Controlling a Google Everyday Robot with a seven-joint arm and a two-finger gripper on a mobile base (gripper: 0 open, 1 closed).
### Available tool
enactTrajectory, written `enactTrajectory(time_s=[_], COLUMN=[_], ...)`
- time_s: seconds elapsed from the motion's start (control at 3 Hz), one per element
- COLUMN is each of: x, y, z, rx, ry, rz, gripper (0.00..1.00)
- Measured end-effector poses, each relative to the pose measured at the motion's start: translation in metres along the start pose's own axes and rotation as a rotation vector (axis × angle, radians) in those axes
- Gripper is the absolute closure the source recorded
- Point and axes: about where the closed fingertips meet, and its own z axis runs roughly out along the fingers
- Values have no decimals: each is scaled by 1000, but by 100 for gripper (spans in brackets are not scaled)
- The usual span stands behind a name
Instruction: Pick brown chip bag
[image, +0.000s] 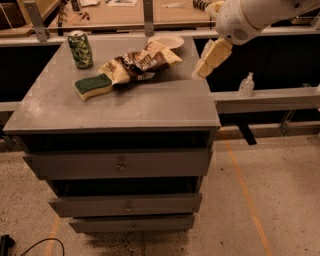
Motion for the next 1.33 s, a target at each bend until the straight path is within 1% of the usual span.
enactTrajectory(time_s=[0.33, 0.67, 1.0, 1.33], x=[6, -2, -3, -3], y=[-25, -61, -71, -70], z=[39, 108, 154, 198], rx=[29, 30, -8, -58], ry=[-26, -77, -93, -108], rz=[74, 156, 190, 237], gripper=[0, 0, 0, 0])
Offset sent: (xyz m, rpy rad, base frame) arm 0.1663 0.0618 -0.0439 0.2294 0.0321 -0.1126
